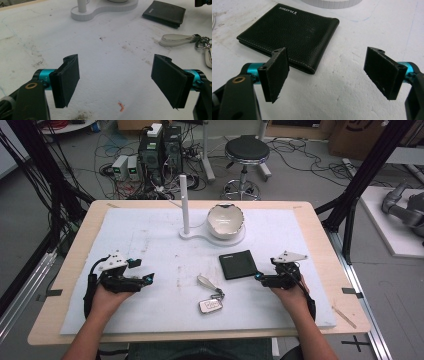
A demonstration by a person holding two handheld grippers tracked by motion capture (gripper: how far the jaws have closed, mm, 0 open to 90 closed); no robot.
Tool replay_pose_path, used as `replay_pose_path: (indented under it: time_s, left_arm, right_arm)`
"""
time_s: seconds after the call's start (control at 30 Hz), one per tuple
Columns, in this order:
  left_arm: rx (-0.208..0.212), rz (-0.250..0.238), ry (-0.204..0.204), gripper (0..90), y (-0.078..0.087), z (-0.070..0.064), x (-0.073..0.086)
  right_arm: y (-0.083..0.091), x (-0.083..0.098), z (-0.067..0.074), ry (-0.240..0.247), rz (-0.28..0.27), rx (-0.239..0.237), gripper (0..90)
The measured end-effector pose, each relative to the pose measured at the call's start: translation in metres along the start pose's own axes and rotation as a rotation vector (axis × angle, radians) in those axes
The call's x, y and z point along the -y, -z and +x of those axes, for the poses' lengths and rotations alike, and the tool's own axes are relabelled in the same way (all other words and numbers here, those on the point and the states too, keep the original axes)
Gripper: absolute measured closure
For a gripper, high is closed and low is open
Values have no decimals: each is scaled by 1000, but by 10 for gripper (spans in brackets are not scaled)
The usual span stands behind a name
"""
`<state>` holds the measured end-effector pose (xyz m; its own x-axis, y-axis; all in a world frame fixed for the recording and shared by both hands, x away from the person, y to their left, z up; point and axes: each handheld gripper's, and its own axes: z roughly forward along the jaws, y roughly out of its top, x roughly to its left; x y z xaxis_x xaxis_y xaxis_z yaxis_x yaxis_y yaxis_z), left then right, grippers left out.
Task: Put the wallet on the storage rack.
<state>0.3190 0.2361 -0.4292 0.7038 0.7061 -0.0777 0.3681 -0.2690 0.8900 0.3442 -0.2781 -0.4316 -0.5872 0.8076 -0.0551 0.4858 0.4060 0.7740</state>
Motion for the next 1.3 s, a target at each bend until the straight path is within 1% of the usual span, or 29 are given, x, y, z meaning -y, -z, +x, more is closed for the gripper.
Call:
replay_pose_path:
  time_s: [0.17,0.23,0.33,0.43,0.53,0.57,0.73,0.8,0.87,0.97,1.13,1.17,1.2,1.3]
  left_arm:
    - [-7,3,-10,228,-1,0,-1]
    - [-8,4,-7,228,-2,0,-2]
    - [-12,8,-16,228,-2,1,-2]
    - [-19,9,-21,228,-2,1,-2]
    - [-16,9,-25,228,0,1,-1]
    - [-16,9,-24,228,0,1,-1]
    - [-25,5,-23,228,2,2,-1]
    - [-30,3,-21,228,3,3,0]
    - [-29,4,-21,228,3,3,0]
    - [-28,7,-24,228,3,4,0]
    - [-26,13,-25,228,2,3,0]
    - [-26,13,-25,228,2,3,0]
    - [-29,13,-26,228,2,3,0]
    - [-29,13,-26,228,2,3,0]
  right_arm:
    - [-2,0,0,3,0,-11,206]
    - [-2,0,0,0,1,-19,205]
    - [-1,0,-1,-6,0,-17,205]
    - [-1,-1,-3,-25,-19,-15,205]
    - [-3,-4,-4,-44,-21,-20,205]
    - [-5,-6,-5,-47,-22,-18,205]
    - [-16,-11,-9,-75,-18,-41,205]
    - [-21,-15,-9,-71,-5,-50,205]
    - [-26,-17,-7,-74,-12,-56,206]
    - [-31,-20,-6,-68,0,-55,206]
    - [-43,-26,-8,-85,14,-65,206]
    - [-43,-26,-8,-85,14,-65,206]
    - [-48,-28,-7,-86,33,-70,206]
    - [-53,-29,-7,-81,56,-81,206]
